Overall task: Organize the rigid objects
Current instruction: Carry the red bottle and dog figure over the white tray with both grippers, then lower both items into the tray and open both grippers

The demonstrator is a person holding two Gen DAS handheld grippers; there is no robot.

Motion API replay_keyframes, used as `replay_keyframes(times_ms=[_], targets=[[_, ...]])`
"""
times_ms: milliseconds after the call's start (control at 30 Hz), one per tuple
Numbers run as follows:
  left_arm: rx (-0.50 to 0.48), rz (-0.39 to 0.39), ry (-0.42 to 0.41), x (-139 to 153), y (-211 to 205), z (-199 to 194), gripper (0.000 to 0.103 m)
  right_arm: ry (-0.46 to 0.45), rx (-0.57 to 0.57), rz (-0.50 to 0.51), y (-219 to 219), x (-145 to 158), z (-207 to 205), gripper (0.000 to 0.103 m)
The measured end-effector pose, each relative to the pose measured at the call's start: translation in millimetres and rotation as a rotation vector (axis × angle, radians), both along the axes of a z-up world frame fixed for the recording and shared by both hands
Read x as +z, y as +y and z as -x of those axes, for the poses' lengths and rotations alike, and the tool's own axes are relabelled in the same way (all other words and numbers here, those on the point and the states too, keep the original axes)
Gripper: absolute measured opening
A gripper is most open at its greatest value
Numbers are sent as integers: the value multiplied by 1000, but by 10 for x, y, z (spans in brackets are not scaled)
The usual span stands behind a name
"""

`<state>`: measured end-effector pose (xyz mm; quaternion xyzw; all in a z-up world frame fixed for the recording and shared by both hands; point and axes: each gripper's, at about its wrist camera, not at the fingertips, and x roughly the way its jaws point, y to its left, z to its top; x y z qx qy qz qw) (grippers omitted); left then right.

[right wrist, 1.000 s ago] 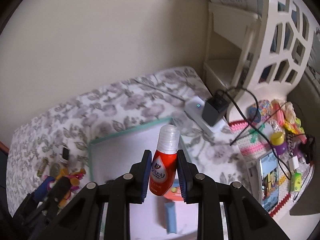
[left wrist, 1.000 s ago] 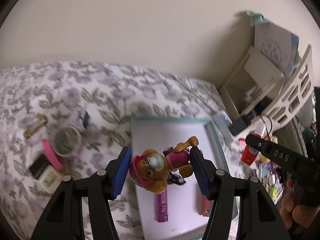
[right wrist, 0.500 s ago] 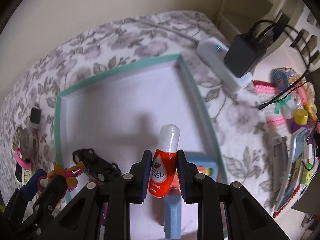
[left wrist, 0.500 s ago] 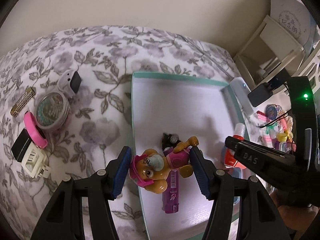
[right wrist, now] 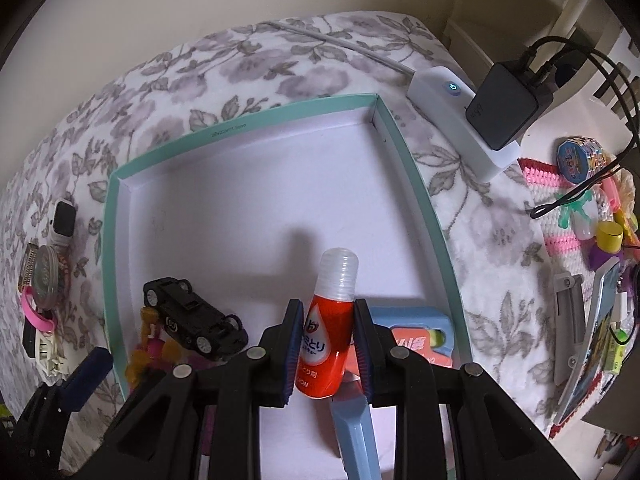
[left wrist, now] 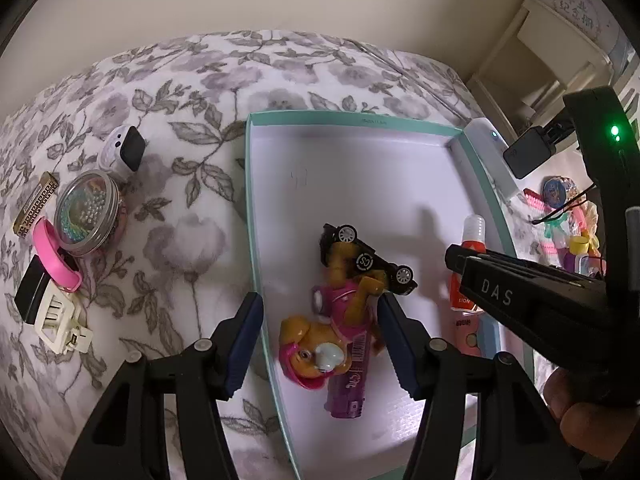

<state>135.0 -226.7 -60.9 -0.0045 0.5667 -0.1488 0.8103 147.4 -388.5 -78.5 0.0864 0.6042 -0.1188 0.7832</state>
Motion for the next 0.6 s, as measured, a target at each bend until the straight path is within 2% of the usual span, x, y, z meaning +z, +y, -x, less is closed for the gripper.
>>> replay_keyframes(times_ms=[367, 600], targets=[[36, 31, 13, 14, 105, -36, 62, -1, -28, -34, -17, 19, 4, 28], [57, 66, -4, 136, 179, -54, 70, -51, -46, -39, -32, 236, 0, 28]])
